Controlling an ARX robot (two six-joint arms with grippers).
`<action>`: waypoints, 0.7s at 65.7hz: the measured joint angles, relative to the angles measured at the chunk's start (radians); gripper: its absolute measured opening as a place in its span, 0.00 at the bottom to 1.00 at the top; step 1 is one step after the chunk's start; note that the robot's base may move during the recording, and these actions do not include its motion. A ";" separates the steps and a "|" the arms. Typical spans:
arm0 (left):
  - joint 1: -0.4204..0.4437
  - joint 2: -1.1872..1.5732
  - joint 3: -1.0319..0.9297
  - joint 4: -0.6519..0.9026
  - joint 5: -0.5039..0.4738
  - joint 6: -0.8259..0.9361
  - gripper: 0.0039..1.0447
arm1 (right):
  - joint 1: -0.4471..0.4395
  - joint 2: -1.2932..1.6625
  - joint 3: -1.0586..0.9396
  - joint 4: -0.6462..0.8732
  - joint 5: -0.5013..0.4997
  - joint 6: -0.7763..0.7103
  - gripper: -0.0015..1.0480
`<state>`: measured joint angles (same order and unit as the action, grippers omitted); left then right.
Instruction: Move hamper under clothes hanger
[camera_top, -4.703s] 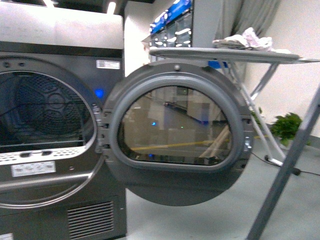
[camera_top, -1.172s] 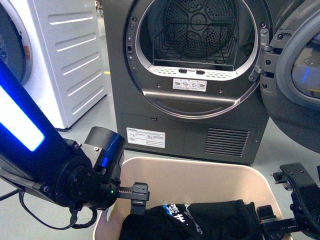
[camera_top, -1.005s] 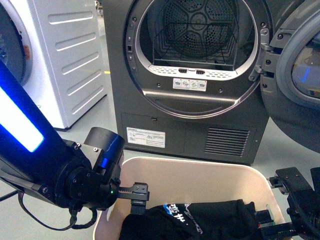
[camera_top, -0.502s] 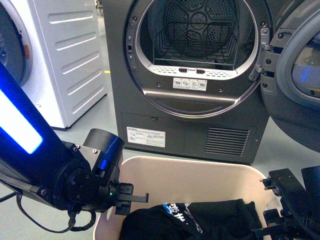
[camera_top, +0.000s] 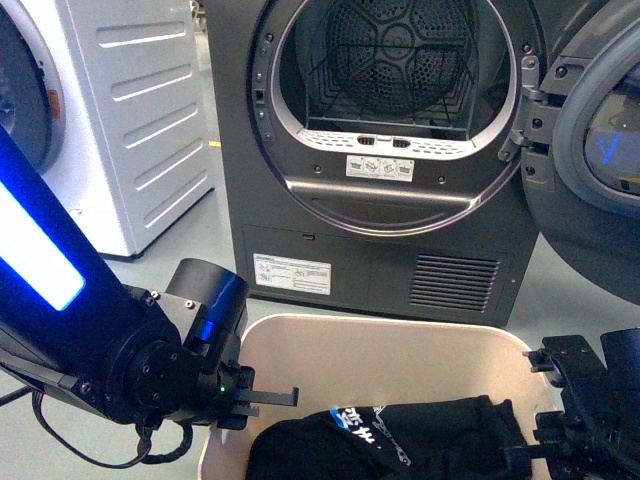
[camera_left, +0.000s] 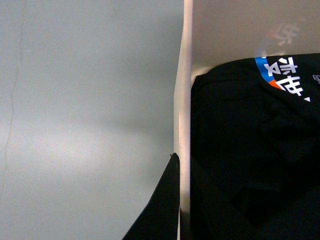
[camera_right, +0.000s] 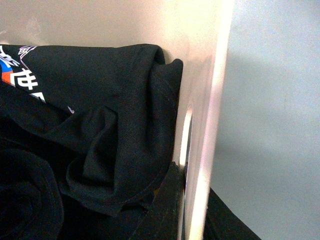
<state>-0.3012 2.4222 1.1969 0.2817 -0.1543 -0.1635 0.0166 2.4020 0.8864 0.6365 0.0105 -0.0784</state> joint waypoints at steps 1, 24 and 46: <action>0.000 -0.001 -0.001 0.000 0.000 0.000 0.04 | 0.000 -0.003 -0.001 -0.001 -0.001 0.001 0.04; 0.008 -0.059 -0.020 -0.005 0.001 0.011 0.04 | -0.001 -0.072 -0.015 -0.017 -0.012 0.005 0.04; 0.017 -0.079 -0.032 -0.012 0.007 0.025 0.04 | -0.002 -0.074 -0.041 -0.005 -0.027 0.013 0.04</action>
<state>-0.2840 2.3428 1.1648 0.2695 -0.1474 -0.1387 0.0151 2.3283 0.8455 0.6315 -0.0170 -0.0654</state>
